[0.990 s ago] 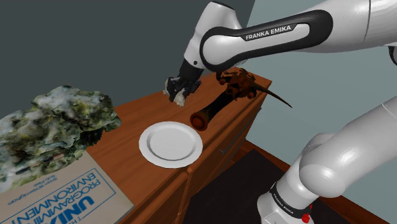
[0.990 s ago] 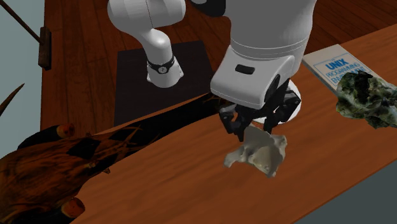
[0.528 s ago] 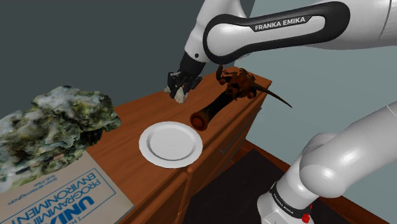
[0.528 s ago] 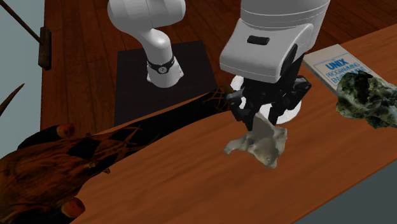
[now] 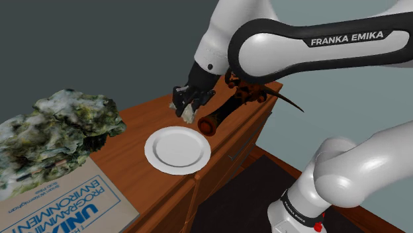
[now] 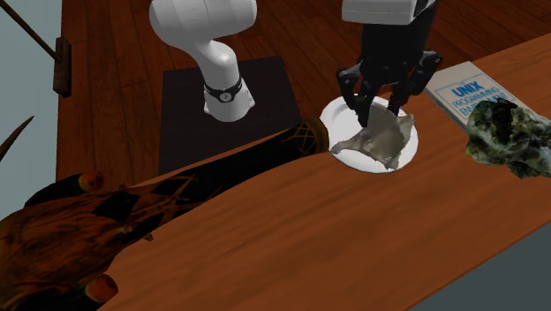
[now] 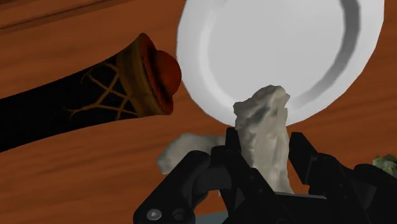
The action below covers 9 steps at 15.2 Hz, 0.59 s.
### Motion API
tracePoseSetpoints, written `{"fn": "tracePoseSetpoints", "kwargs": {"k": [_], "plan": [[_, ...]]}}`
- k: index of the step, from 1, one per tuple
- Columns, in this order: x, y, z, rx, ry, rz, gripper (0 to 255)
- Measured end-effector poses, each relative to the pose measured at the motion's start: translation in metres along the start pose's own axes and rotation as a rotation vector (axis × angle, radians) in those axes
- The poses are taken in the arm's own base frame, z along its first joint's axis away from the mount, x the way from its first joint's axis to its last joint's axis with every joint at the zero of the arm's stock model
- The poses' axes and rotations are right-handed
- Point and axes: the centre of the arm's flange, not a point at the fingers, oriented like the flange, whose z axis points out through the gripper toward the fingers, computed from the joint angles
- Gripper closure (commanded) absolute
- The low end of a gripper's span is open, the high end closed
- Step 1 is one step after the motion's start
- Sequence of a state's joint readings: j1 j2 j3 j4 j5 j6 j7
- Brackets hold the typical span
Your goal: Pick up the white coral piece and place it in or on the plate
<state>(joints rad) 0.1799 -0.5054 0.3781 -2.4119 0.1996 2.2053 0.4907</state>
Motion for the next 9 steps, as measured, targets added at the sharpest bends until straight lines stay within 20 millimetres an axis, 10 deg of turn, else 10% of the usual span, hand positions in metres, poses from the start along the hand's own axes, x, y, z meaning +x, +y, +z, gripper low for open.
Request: {"fn": "tracePoseSetpoints", "kwargs": {"k": [9], "plan": [[-0.074, -0.049, -0.002, 0.0, 0.0, 0.001, 255]]}}
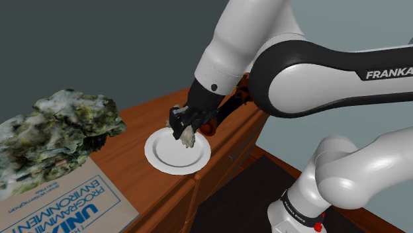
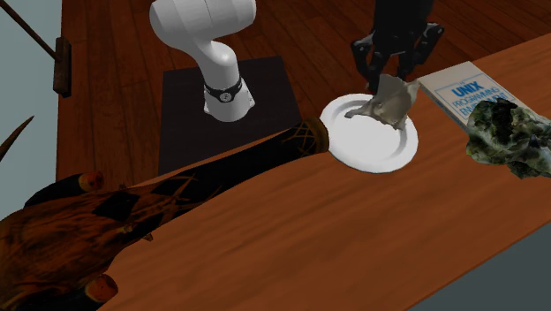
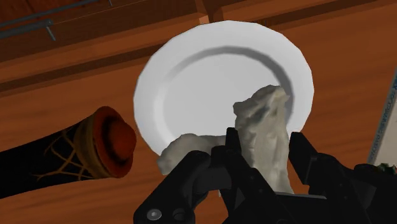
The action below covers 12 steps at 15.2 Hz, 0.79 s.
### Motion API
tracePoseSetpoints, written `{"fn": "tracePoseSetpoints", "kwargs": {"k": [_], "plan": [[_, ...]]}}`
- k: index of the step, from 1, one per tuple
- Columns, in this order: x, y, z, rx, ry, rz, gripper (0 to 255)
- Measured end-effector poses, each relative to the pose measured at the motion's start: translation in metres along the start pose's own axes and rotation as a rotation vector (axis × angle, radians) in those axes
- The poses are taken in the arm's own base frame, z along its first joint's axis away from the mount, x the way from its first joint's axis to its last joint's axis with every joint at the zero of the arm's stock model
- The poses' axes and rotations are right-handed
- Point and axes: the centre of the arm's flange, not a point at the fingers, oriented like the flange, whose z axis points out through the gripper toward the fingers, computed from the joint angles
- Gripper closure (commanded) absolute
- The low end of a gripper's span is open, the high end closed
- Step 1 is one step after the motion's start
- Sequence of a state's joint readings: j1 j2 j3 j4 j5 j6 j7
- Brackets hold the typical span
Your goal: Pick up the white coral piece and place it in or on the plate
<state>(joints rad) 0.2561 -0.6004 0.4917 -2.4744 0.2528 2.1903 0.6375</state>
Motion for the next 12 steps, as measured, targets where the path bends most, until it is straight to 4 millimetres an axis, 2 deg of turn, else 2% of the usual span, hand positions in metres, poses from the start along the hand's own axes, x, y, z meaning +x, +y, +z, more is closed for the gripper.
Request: {"fn": "tracePoseSetpoints", "kwargs": {"k": [12], "plan": [[-0.015, 0.007, 0.059, 0.003, 0.003, -0.001, 255]]}}
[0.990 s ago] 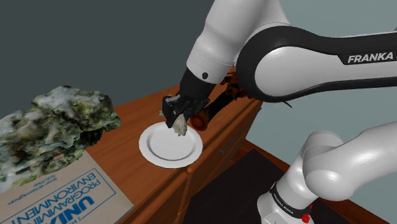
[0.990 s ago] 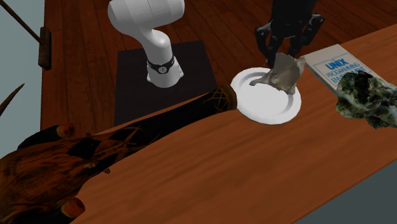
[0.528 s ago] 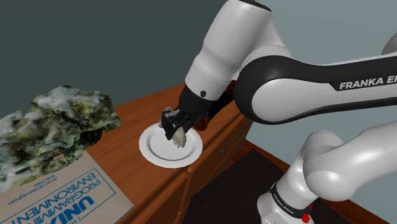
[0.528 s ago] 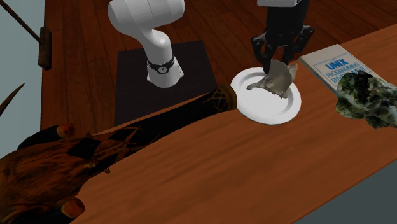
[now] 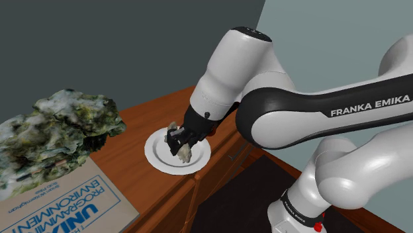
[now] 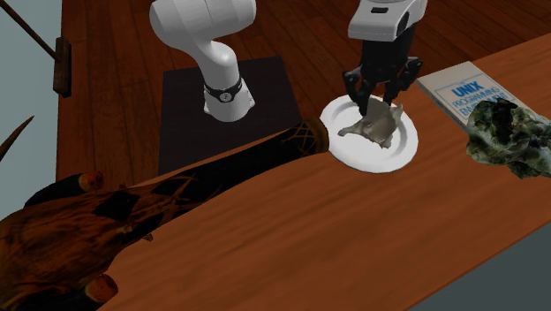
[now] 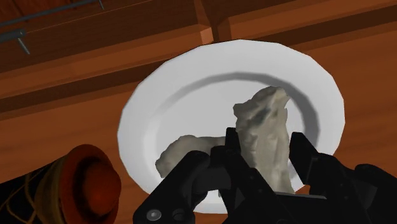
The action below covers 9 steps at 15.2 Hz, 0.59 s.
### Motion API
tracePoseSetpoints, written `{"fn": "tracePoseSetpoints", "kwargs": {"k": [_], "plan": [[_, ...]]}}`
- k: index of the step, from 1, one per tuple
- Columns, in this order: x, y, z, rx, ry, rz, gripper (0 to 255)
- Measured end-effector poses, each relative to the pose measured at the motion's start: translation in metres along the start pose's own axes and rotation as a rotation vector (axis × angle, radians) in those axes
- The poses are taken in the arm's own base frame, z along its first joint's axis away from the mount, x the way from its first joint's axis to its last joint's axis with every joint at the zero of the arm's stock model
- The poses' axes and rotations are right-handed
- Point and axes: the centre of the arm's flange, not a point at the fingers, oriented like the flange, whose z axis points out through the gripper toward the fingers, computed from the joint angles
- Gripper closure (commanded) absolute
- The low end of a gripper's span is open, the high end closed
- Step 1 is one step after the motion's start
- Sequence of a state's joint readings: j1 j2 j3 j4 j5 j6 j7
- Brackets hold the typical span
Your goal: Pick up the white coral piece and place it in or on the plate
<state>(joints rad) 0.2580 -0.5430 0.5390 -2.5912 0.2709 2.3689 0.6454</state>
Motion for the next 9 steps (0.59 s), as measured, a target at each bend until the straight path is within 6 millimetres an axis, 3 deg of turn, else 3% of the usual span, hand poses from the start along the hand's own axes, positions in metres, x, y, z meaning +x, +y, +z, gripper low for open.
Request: {"fn": "tracePoseSetpoints", "kwargs": {"k": [6, 7, 9], "plan": [[-0.0025, -0.0012, 0.0048, 0.002, 0.003, 0.0, 255], [-0.0023, -0.0012, 0.0048, 0.002, 0.003, 0.0, 0], [-0.0024, -0.0003, 0.0073, -0.002, -0.002, 0.001, 0]]}}
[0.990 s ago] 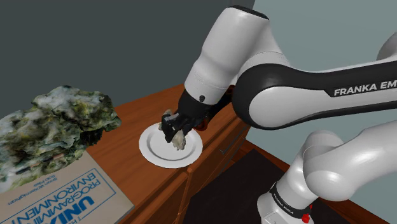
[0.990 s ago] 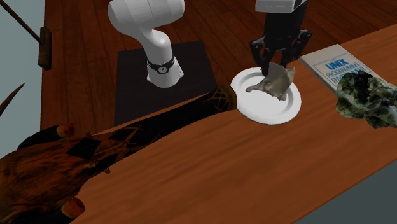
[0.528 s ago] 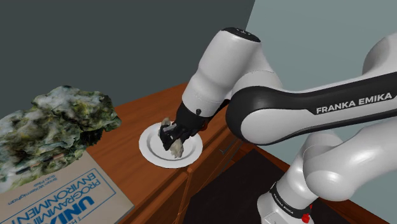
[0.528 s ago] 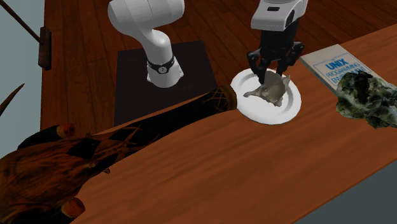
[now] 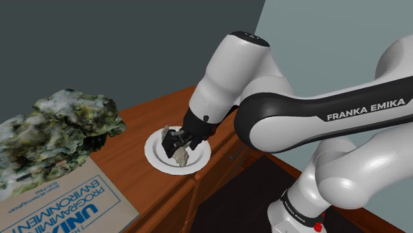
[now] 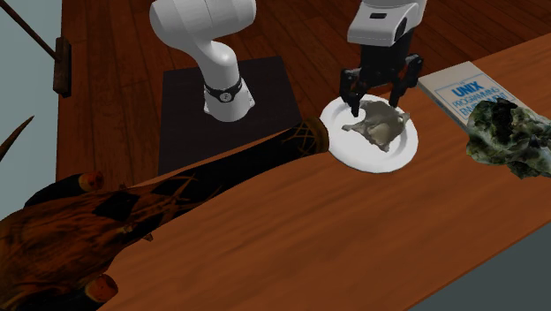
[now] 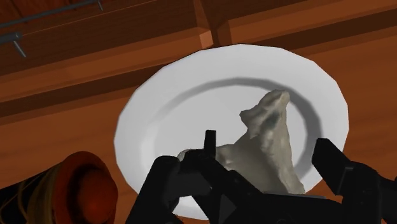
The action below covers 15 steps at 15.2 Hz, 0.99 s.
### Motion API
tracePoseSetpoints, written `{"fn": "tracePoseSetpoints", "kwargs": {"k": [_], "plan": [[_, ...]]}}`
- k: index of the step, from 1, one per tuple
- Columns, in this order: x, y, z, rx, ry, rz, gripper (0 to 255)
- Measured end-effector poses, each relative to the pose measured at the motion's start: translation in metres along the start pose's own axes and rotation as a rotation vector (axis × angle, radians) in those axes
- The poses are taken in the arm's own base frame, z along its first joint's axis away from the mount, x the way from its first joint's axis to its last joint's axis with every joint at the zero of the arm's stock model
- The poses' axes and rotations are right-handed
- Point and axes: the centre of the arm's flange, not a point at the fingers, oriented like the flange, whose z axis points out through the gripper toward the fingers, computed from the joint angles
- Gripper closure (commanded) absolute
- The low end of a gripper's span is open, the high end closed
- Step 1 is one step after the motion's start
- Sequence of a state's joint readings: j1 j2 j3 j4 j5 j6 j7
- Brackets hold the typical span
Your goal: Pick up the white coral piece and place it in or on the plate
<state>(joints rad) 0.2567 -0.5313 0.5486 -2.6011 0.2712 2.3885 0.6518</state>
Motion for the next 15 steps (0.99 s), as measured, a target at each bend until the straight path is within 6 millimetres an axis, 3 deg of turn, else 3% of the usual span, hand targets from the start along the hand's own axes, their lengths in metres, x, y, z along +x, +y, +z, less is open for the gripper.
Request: {"fn": "tracePoseSetpoints", "kwargs": {"k": [4, 9, 15], "plan": [[0.0, 0.001, 0.0, -0.001, -0.001, 0.001, 0], [0.0, 0.002, -0.043, -0.001, 0.0, 0.001, 0], [0.0, 0.001, -0.05, -0.001, -0.001, 0.001, 0]]}}
